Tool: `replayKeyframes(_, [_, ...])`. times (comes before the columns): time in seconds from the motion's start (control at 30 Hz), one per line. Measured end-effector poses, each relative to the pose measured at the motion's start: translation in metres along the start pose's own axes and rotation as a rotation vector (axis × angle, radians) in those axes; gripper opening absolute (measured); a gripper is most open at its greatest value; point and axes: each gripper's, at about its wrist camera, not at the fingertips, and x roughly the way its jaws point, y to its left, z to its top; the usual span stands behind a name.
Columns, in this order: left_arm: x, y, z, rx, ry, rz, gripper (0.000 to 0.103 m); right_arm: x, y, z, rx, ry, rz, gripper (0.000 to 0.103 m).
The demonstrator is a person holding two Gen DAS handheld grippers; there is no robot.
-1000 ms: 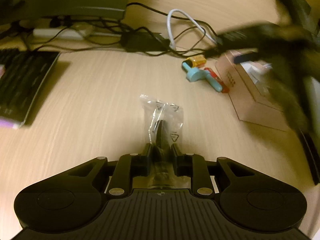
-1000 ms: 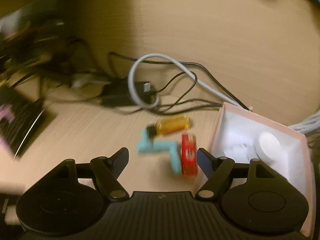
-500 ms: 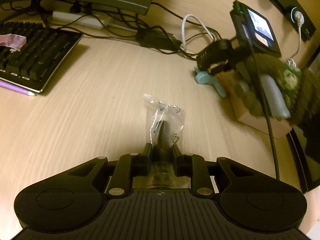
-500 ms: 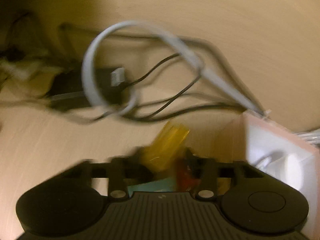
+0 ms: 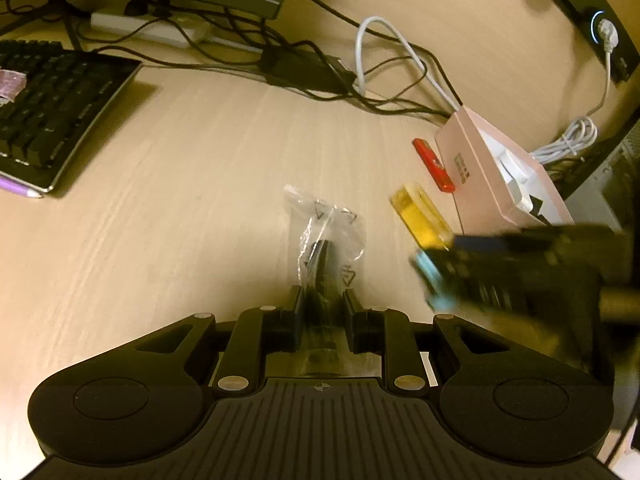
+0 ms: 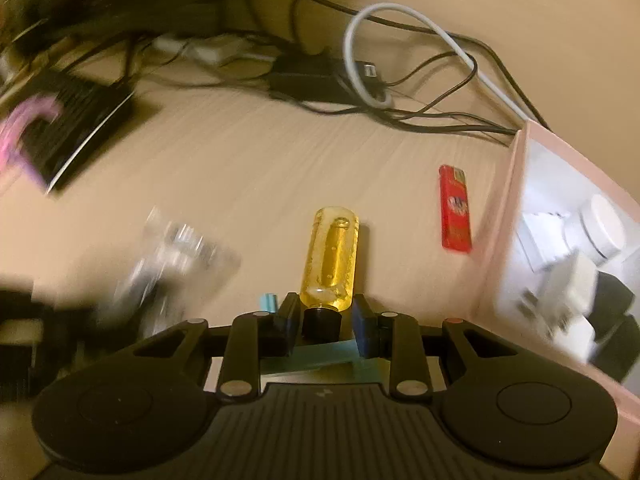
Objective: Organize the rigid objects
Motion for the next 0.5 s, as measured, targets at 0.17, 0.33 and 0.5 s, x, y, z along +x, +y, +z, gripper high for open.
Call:
replayKeyframes(0.17, [0.006,-0.008,0.001,0.011,0.028,-0.023,0.024,-0.029,0.001,-0.042,-0.116,-0.071,-0.125,0.06])
replayKeyframes(0.33, [0.014,-0.03,-0.001,0.074,0.06,-0.039,0.024,-0.038,-0.022,-0.065,-0.092,-0.107,-0.224,0.064])
replayKeyframes(0.5, [0.021,-0.057,-0.009,0.2,0.049,-0.001,0.026,-0.07,-0.05,-0.089,0.103,-0.163,-0.234,0.075])
